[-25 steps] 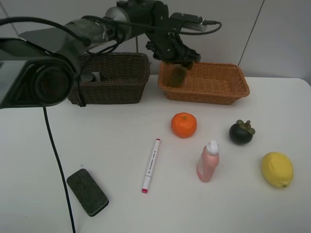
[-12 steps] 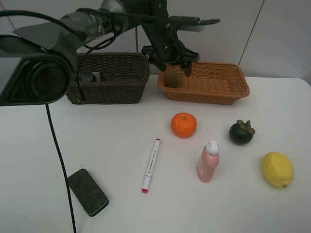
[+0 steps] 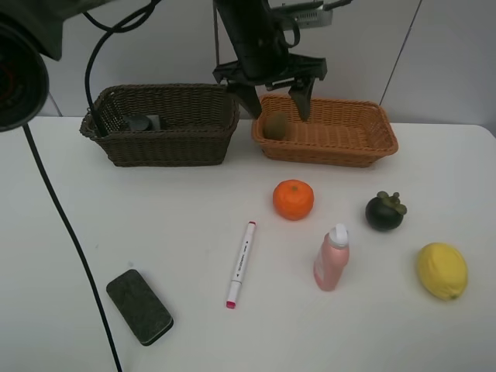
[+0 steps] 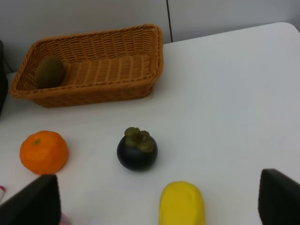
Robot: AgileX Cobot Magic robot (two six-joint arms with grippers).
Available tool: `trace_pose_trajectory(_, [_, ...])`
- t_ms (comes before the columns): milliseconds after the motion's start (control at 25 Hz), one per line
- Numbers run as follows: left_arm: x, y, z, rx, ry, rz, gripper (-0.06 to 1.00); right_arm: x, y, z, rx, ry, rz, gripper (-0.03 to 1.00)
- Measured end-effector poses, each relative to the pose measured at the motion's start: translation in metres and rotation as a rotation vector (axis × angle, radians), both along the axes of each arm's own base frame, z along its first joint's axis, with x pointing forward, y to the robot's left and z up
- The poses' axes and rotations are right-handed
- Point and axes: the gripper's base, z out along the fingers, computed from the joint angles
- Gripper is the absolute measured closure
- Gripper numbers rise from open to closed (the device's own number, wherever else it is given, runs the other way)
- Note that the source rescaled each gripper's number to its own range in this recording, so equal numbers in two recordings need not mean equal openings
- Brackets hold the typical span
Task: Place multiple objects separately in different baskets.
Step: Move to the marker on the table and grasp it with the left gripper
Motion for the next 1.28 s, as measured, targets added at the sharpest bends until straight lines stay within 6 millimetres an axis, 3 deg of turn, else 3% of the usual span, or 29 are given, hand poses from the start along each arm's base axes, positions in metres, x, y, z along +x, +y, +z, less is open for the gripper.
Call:
trace_pose_trajectory(240, [-0.066,0.022,-0.021,0.153,0.185,-0.065,-0.06,0.0,0.0,0.0,0.0,0.0,0.0,-0.03])
trace_pose_trajectory(440, [-0.098,0.038,-0.061,0.29,0.312,-0.093,-0.06,0.0,0.0,0.0,0.0,0.0,0.0,-0.03])
trace_pose_trajectory(560, [-0.111,0.029,-0.085,0.356,0.334,-0.161,-0.06,0.0,0.0,0.0,0.0,0.0,0.0,-0.03])
trace_pose_trajectory(720, [-0.121,0.012,-0.12,0.411,0.326,-0.233,-0.06,0.0,0.0,0.0,0.0,0.0,0.0,-0.03])
trace_pose_trajectory(920, [-0.121,0.009,-0.154,0.474,0.329,-0.257,-0.06,0.0,0.0,0.0,0.0,0.0,0.0,-0.03])
trace_pose_trajectory(1160, [-0.117,0.008,-0.169,0.478,0.296,-0.263,-0.05,0.0,0.0,0.0,-0.001,0.0,0.0,-0.03])
trace_pose_trajectory(1280, [-0.116,0.007,-0.169,0.479,0.289,-0.264,0.09,0.0,0.0,0.0,-0.001,0.0,0.0,-0.03])
